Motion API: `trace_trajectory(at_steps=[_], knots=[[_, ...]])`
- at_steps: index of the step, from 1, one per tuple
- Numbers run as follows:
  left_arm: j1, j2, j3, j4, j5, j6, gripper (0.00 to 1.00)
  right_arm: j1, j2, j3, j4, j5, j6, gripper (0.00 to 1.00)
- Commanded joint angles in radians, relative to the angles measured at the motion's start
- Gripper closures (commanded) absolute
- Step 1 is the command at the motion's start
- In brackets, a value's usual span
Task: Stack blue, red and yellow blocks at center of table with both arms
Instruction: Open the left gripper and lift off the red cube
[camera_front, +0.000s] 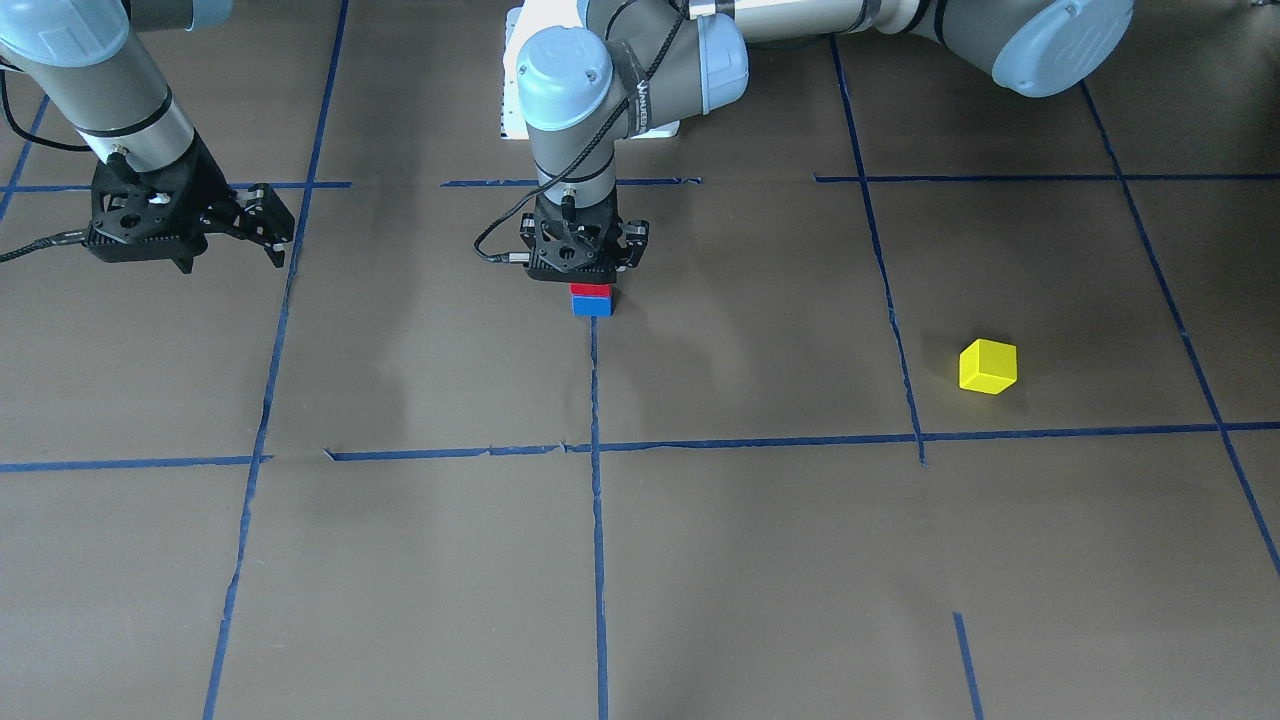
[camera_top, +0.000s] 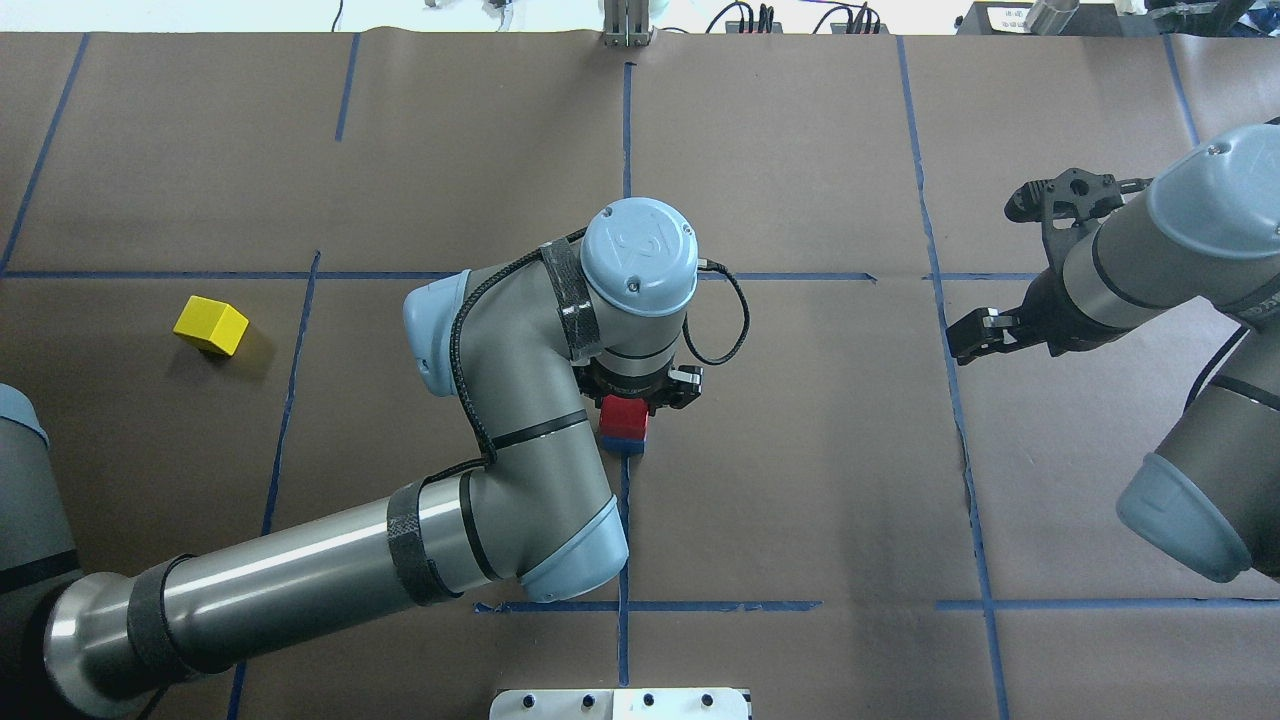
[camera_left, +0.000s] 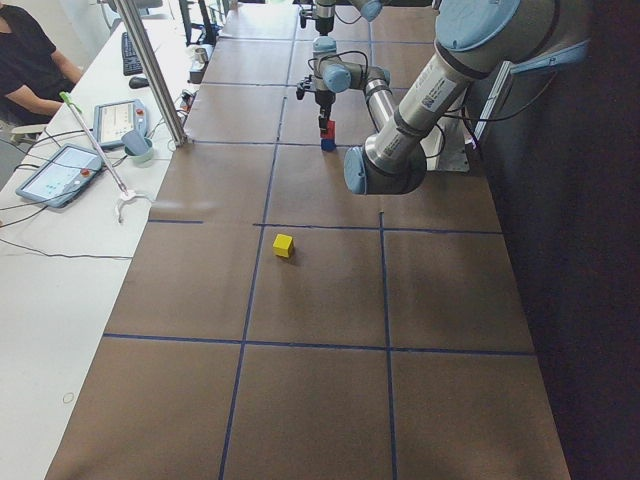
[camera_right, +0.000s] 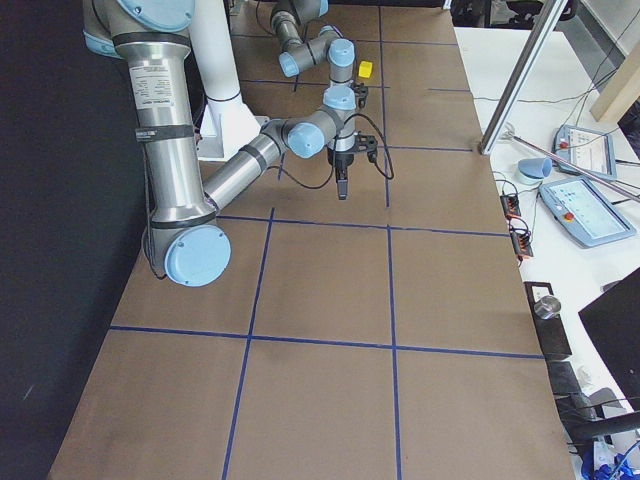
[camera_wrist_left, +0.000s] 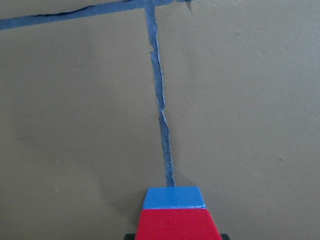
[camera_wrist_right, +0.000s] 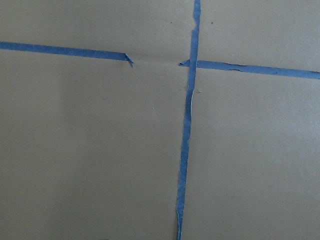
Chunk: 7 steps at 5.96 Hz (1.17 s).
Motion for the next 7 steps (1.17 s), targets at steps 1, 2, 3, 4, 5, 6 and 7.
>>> trace_trajectory(at_steps=[1, 2, 3, 4, 5, 6, 7], knots=[[0.0, 0.003, 0.011, -0.032, 0.003, 0.005, 0.82, 0.0, 0.0, -0.001, 0.0, -0.001, 0.0, 0.0], [0.005, 0.008, 0.01, -0.034, 0.024, 0.005, 0.58, 0.0, 0.002, -0.001, 0.0, 0.0, 0.0, 0.0], [0.005, 0.008, 0.01, -0.032, 0.024, 0.004, 0.41, 0.0, 0.003, -0.001, 0.0, 0.0, 0.0, 0.0], [0.005, 0.009, 0.008, -0.031, 0.03, 0.002, 0.09, -0.002, 0.005, -0.001, 0.0, 0.0, 0.0, 0.0], [0.005, 0.008, 0.006, -0.028, 0.032, 0.001, 0.0, -0.002, 0.007, -0.001, 0.0, 0.0, 0.0, 0.0], [0.005, 0.008, -0.006, -0.017, 0.03, 0.001, 0.0, -0.002, 0.007, -0.001, -0.001, 0.0, 0.0, 0.0], [-0.001, 0.011, -0.053, -0.002, 0.029, 0.001, 0.0, -0.002, 0.007, -0.001, 0.0, 0.0, 0.0, 0.0]])
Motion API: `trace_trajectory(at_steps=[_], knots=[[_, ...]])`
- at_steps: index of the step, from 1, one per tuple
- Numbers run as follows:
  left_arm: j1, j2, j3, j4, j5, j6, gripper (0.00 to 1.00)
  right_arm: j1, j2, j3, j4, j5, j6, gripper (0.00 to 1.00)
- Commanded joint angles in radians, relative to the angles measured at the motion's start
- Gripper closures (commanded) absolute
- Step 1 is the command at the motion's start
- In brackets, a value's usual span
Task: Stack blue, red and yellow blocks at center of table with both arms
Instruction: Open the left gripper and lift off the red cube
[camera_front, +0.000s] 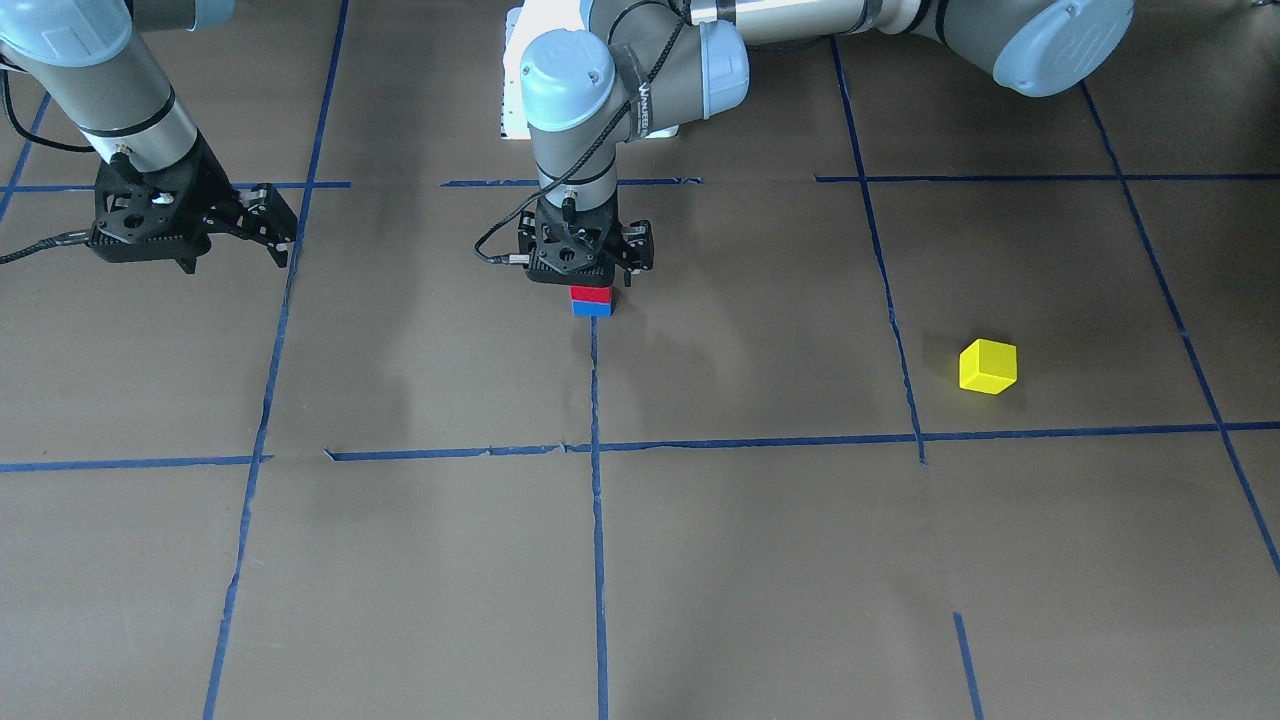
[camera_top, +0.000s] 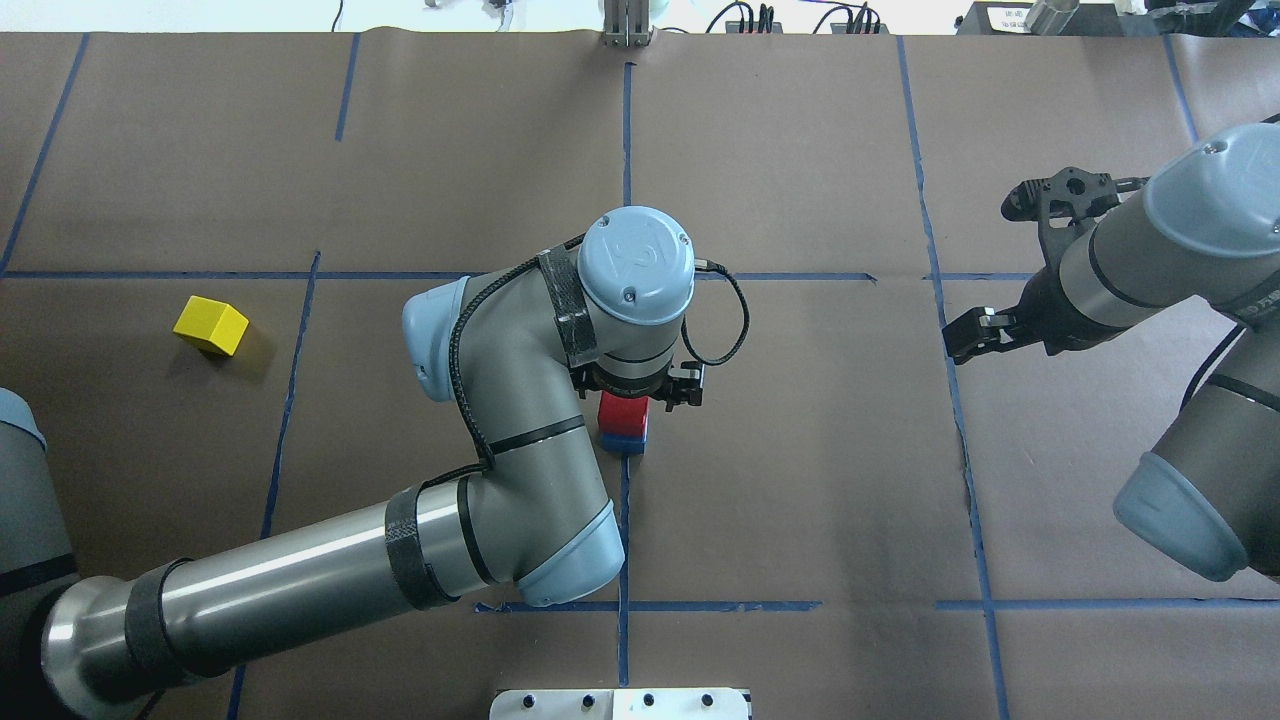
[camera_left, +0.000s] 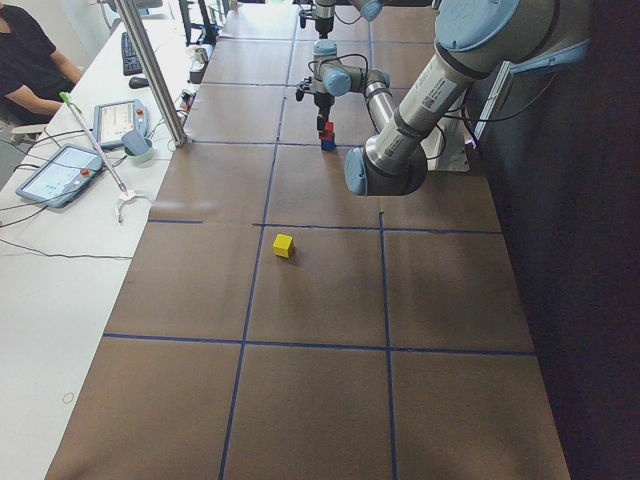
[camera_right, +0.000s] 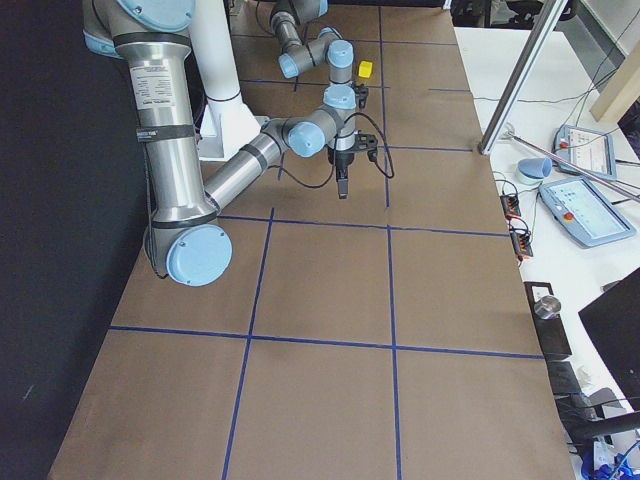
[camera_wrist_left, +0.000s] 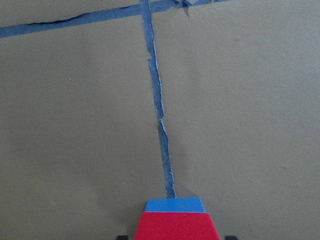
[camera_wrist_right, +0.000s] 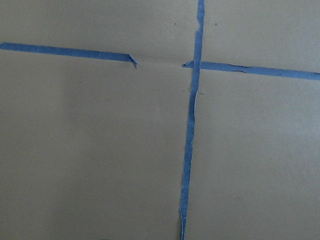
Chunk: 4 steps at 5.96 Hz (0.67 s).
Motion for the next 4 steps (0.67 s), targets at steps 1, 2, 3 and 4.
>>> trace_trajectory(at_steps=[1, 2, 3, 4], knots=[[-0.024, 0.063, -0.167, 0.058, -0.004, 0.003, 0.0, 0.003, 0.0, 0.002, 0.001, 0.0, 0.0, 0.0], [-0.061, 0.191, -0.319, 0.062, -0.007, 0.015, 0.0, 0.006, -0.001, 0.002, -0.001, 0.003, 0.0, 0.0], [-0.093, 0.299, -0.388, 0.039, -0.01, 0.112, 0.0, 0.021, -0.006, 0.002, 0.001, 0.038, -0.002, 0.0], [-0.175, 0.389, -0.409, 0.012, -0.021, 0.274, 0.0, 0.035, -0.009, 0.002, -0.001, 0.055, -0.005, 0.0]])
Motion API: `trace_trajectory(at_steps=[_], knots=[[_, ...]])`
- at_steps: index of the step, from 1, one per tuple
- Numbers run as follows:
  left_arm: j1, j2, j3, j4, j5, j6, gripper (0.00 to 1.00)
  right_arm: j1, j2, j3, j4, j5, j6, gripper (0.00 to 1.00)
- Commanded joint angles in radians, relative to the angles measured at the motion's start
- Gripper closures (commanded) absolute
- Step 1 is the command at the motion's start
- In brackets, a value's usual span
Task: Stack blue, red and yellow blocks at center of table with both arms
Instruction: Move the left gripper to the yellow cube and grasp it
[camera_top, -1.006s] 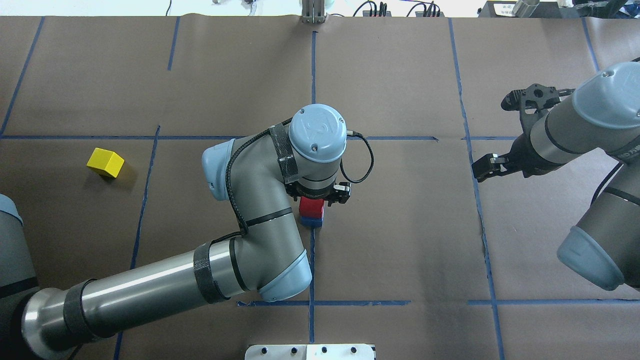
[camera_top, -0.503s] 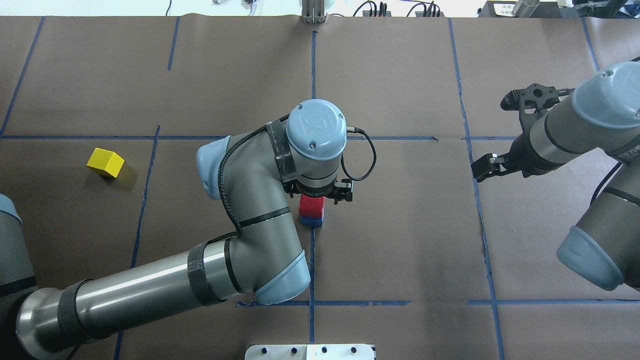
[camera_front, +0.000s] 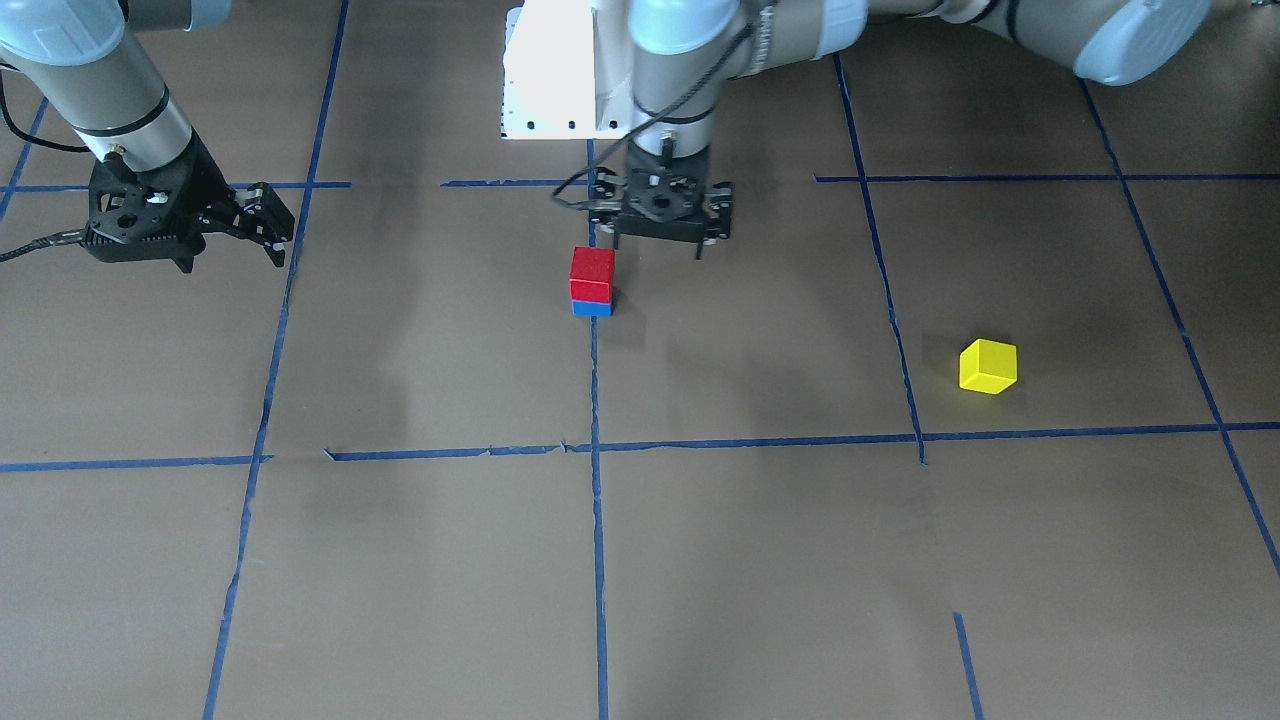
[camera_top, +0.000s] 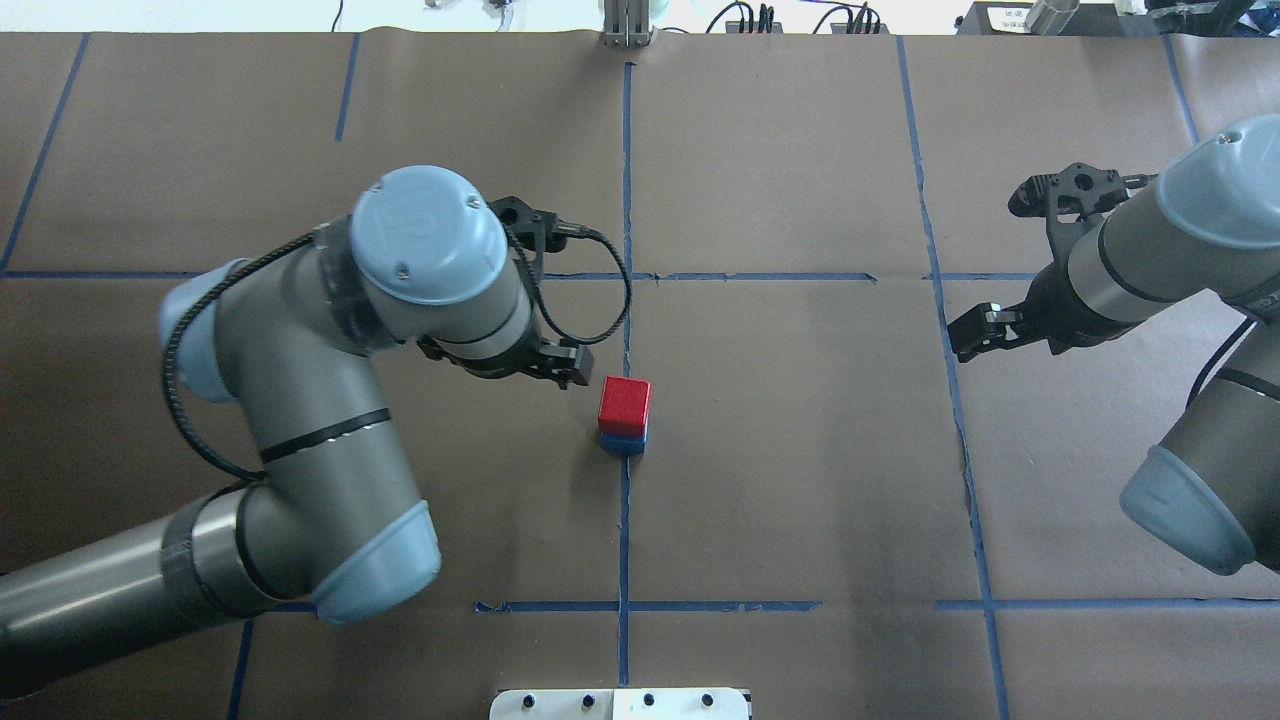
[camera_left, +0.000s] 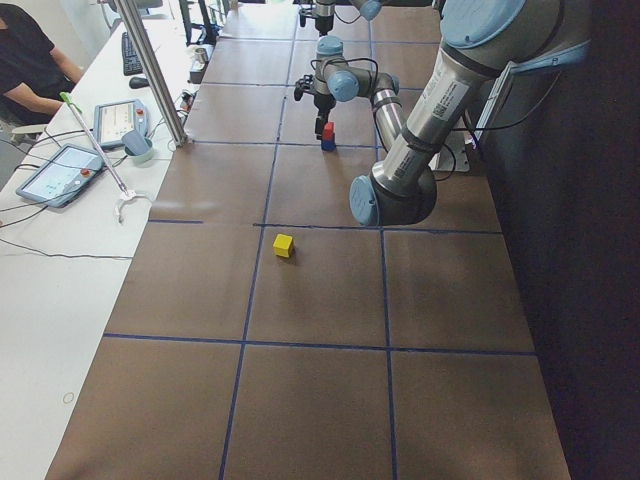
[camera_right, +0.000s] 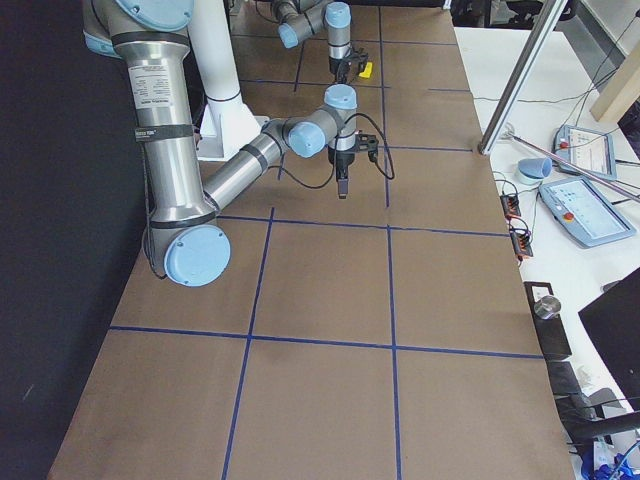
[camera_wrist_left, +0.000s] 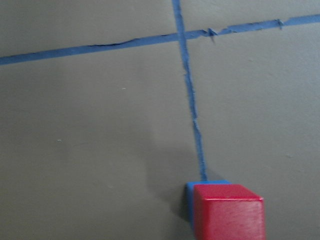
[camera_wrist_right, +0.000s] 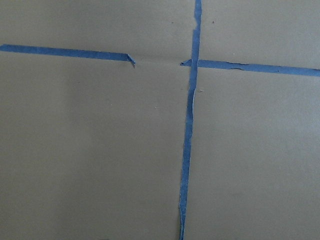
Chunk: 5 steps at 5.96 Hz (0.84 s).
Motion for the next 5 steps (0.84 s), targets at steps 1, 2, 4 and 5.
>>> trace_trajectory(at_steps=[1, 2, 4, 5], knots=[[-0.161, 0.17, -0.027, -0.049, -0.103, 0.241, 0.0, 0.017, -0.006, 0.0, -0.001, 0.02, -0.002, 0.0], [-0.239, 0.224, -0.019, -0.051, -0.143, 0.318, 0.0, 0.02, -0.02, 0.0, -0.001, 0.02, -0.002, 0.0], [-0.374, 0.26, 0.133, -0.092, -0.244, 0.414, 0.0, 0.041, -0.051, 0.002, 0.001, 0.042, -0.002, 0.0], [-0.39, 0.301, 0.234, -0.22, -0.246, 0.462, 0.0, 0.043, -0.052, 0.002, 0.001, 0.046, -0.001, 0.0]])
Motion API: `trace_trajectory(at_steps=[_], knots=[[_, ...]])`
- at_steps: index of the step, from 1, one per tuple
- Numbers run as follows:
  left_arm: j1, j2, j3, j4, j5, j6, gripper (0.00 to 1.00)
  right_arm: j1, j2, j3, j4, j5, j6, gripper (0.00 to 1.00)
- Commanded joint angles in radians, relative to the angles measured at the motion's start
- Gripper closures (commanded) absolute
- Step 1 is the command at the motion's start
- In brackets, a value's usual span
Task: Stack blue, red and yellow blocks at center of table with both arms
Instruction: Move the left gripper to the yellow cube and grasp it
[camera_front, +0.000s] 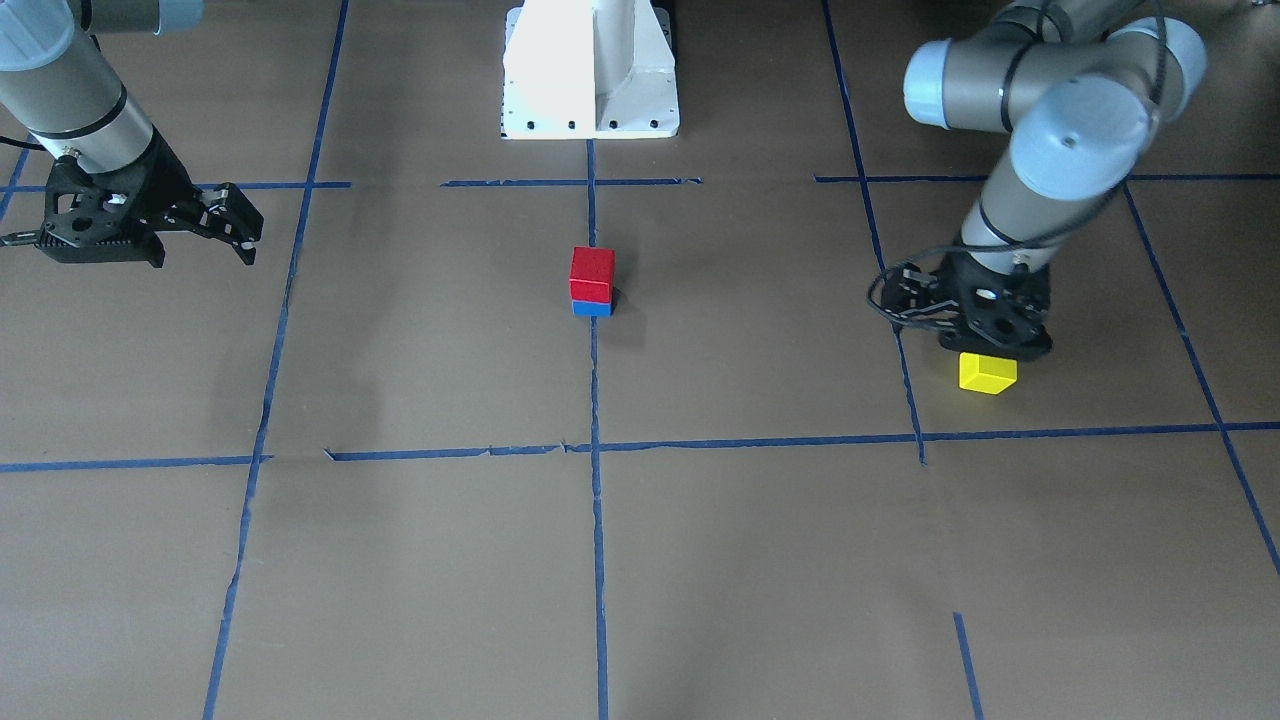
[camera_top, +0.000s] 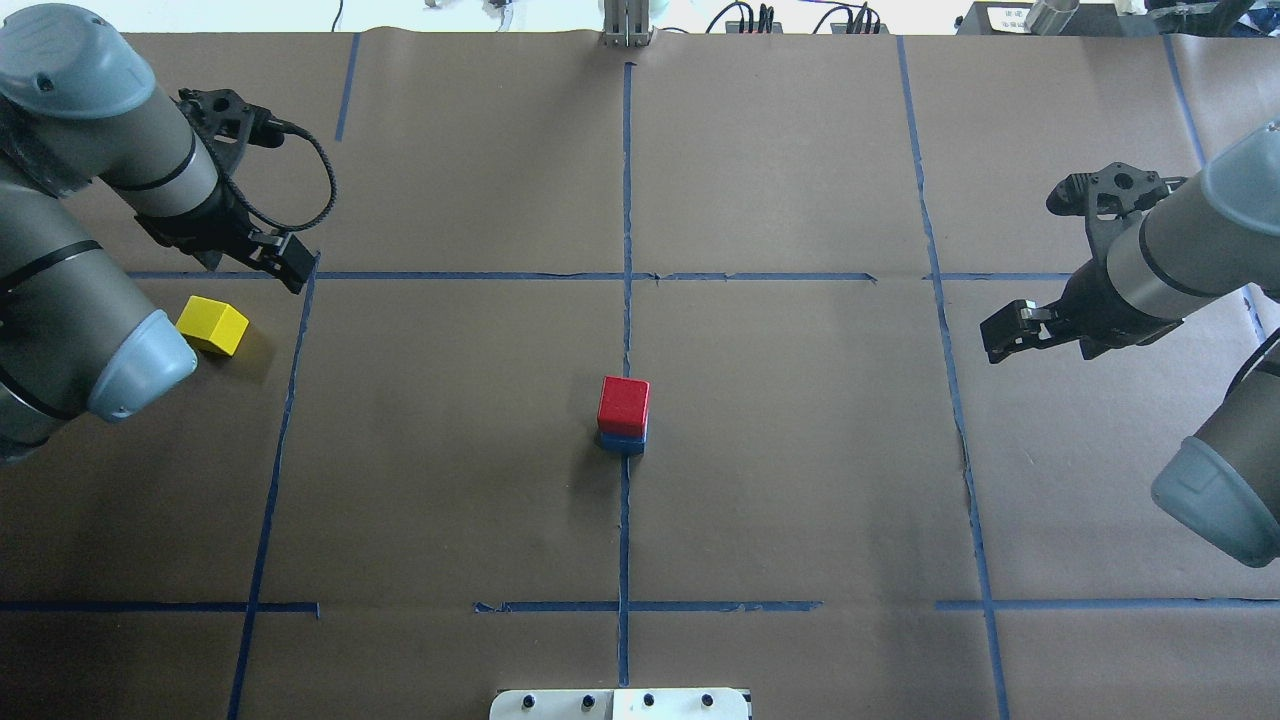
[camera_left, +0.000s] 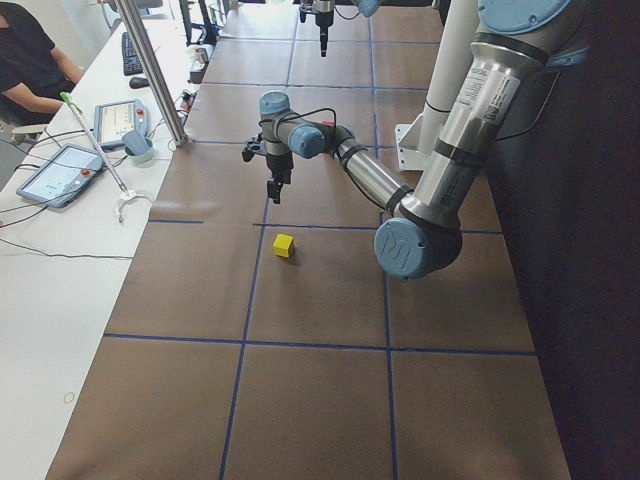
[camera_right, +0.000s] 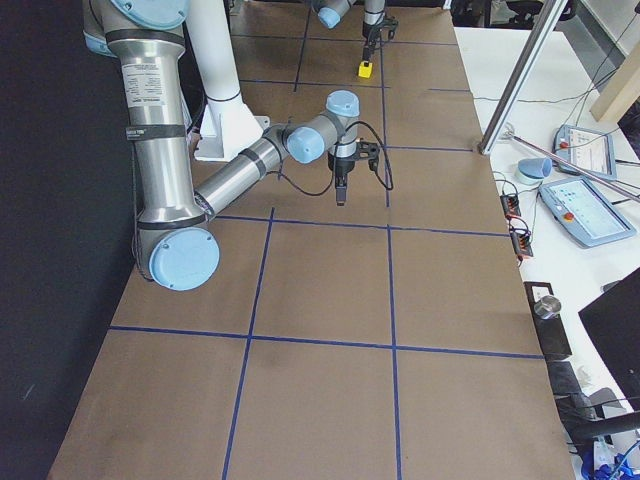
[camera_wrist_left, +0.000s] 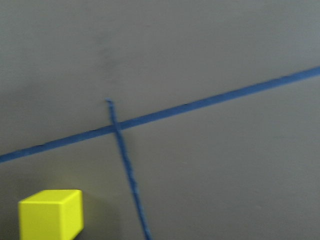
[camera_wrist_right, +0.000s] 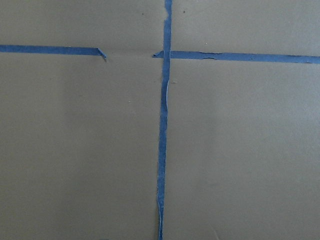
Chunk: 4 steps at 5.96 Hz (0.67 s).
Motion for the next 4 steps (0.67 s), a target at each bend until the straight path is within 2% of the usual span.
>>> trace_trajectory(at_steps=[1, 2, 4], knots=[[-0.046, 0.037, 0.201, -0.226, -0.019, 0.047, 0.0, 0.001, -0.006, -0.001, 0.0, 0.008, 0.004, 0.0], [-0.055, 0.043, 0.22, -0.251, -0.102, 0.045, 0.0, 0.0, -0.003, -0.001, 0.002, 0.006, 0.006, 0.0], [-0.057, 0.078, 0.223, -0.255, -0.129, 0.059, 0.0, 0.0, 0.003, -0.001, 0.002, 0.006, 0.009, 0.0]])
